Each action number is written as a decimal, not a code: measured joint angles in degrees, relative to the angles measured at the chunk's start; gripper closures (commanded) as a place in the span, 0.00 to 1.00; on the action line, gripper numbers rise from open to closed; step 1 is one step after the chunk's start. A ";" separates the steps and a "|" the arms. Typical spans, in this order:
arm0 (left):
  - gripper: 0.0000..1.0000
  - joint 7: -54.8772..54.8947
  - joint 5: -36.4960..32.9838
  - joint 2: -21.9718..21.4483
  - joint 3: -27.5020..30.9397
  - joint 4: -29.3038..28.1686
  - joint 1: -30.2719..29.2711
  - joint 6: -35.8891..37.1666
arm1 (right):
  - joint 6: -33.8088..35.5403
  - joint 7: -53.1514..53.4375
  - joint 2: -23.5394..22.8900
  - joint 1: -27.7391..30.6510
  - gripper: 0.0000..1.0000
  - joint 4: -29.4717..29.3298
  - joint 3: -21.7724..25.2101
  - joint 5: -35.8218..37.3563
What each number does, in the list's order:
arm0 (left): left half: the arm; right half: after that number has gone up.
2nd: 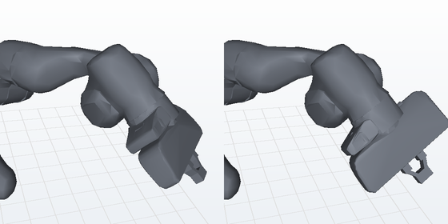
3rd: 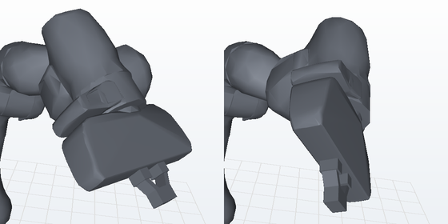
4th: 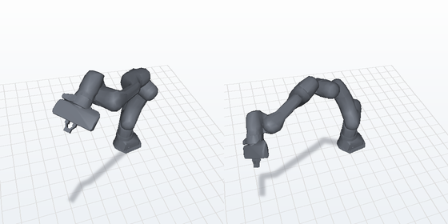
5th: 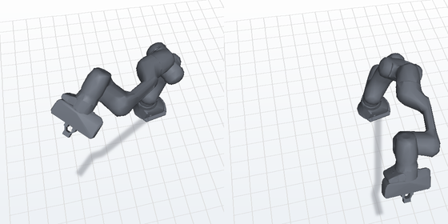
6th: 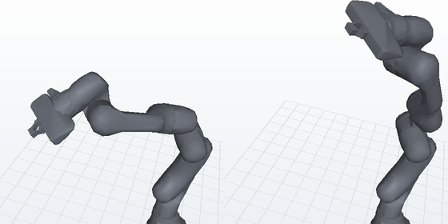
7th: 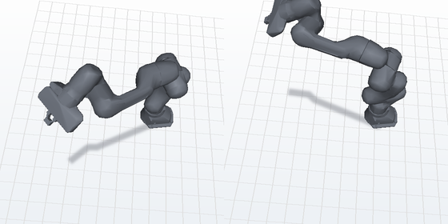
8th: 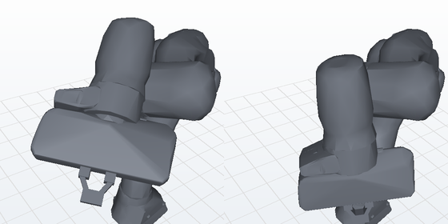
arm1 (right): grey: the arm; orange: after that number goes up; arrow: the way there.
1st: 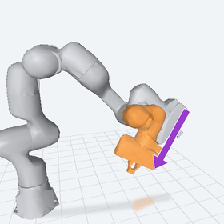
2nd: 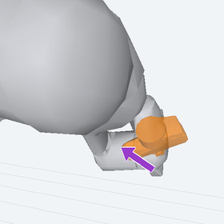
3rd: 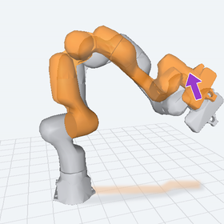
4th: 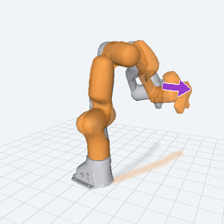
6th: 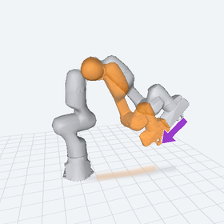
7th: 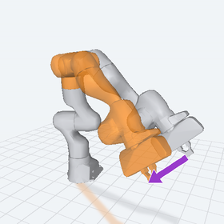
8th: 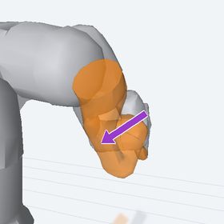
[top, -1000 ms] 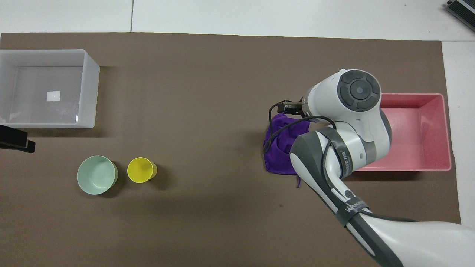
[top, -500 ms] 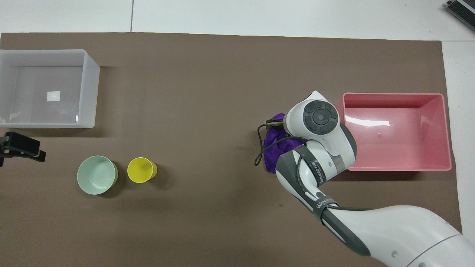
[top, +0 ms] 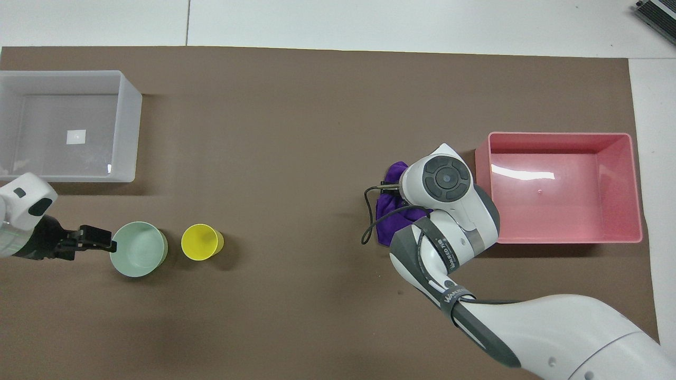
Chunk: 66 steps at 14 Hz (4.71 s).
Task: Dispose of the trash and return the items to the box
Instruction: 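Carry the cloth into the pink tray while the left gripper lifts the bowl, then lower the green bowl into the clear box and open the left gripper, then reach the left gripper to the yellow cup and grasp it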
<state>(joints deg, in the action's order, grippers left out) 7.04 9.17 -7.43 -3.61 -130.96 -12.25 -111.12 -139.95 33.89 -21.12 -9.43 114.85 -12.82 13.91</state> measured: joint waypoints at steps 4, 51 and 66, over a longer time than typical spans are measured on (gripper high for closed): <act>0.40 1.12 1.39 0.33 0.02 -9.39 -0.27 -10.95 | 2.07 0.28 3.73 0.86 1.00 0.18 0.39 0.01; 0.00 -7.76 1.64 28.45 -1.29 48.99 -0.30 15.05 | 39.69 -13.36 20.19 19.36 0.00 -20.52 -4.90 -8.20; 0.15 -14.73 1.09 6.11 -0.14 5.17 19.95 -0.27 | 50.16 -19.15 24.61 9.57 0.00 -21.51 7.70 -11.19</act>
<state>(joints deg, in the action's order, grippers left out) -7.70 10.27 -1.32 -3.75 -125.79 7.70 -111.39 -89.79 14.74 3.49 0.13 93.34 -5.12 2.72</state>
